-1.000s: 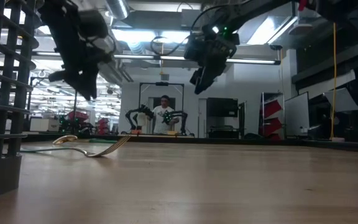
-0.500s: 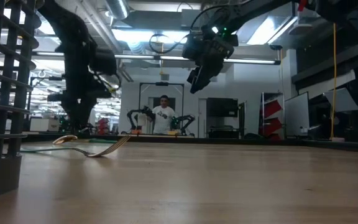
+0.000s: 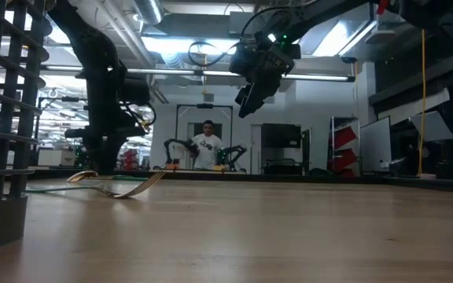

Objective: Sort silverware
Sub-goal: Put the spoon into the cutlery rack

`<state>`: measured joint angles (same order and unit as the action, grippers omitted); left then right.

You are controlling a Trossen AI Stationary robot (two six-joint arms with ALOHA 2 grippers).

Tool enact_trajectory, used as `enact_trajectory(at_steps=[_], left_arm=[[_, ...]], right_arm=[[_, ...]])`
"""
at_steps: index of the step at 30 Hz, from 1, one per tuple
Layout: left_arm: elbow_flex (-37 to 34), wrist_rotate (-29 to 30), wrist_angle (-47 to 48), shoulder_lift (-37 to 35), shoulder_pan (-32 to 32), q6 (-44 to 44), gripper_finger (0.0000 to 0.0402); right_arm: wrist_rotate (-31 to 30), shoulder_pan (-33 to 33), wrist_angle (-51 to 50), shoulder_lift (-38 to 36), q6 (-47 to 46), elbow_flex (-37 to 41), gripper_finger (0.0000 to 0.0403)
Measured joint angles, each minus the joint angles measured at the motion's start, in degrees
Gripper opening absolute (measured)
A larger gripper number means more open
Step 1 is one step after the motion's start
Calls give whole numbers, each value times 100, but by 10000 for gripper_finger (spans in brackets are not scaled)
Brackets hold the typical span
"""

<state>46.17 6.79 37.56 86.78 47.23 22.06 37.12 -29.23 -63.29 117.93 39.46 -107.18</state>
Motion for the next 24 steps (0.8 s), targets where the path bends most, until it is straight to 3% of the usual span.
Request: enact_trajectory(at_steps=[19, 24], left_arm=[[20, 17, 31, 527, 18, 173, 88], [22, -4, 25, 549, 17, 160, 61]], right_arm=[[0, 0, 22, 0, 0, 0, 150], [0, 0, 23, 0, 1, 0, 150]])
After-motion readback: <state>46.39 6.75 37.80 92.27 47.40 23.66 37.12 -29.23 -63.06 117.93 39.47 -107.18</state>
